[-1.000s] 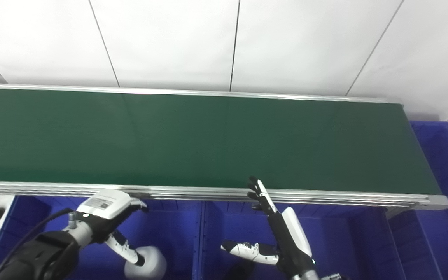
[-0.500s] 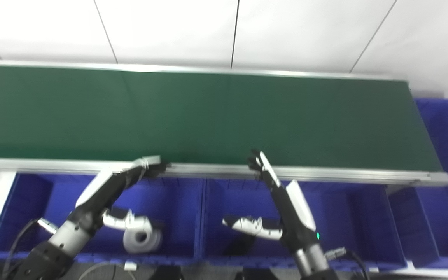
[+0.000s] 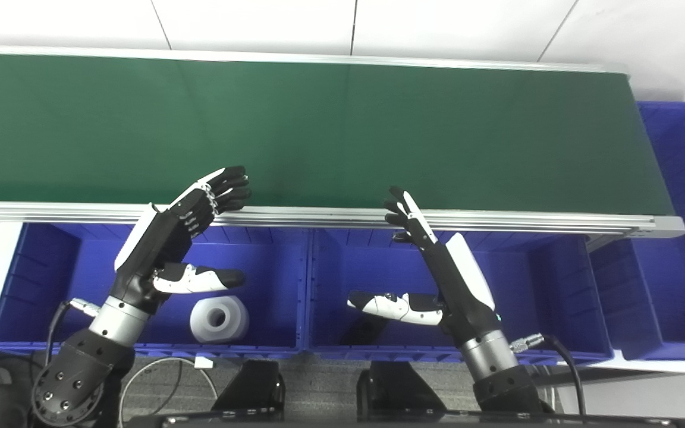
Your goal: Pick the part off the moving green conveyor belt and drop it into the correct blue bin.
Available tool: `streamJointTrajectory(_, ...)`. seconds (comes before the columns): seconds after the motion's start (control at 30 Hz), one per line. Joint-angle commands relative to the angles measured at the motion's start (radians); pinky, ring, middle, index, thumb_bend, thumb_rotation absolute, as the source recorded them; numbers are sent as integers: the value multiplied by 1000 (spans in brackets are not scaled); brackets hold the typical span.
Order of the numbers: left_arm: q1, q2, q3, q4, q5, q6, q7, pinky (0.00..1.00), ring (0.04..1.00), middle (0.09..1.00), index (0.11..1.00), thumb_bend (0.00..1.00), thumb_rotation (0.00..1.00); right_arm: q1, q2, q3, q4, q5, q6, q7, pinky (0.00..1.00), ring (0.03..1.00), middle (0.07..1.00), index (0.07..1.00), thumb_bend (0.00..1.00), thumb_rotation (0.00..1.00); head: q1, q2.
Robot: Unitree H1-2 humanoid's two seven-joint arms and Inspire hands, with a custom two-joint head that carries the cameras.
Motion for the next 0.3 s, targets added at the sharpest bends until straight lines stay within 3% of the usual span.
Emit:
streamJointTrajectory(0.0,3,4,0,-15,-1,-39,15,814,839,866,857,762,345,1,7,3,-14,14,-23,-14,801,887,926,1000,826,428,-4,-14)
streamJointTrajectory(0.27,24,7,0,-10,-16,-54,10,803,828,858,847,752,318,7,0,19,19,1,-59,-45,783,880,928,1000,819,463,-1,-70)
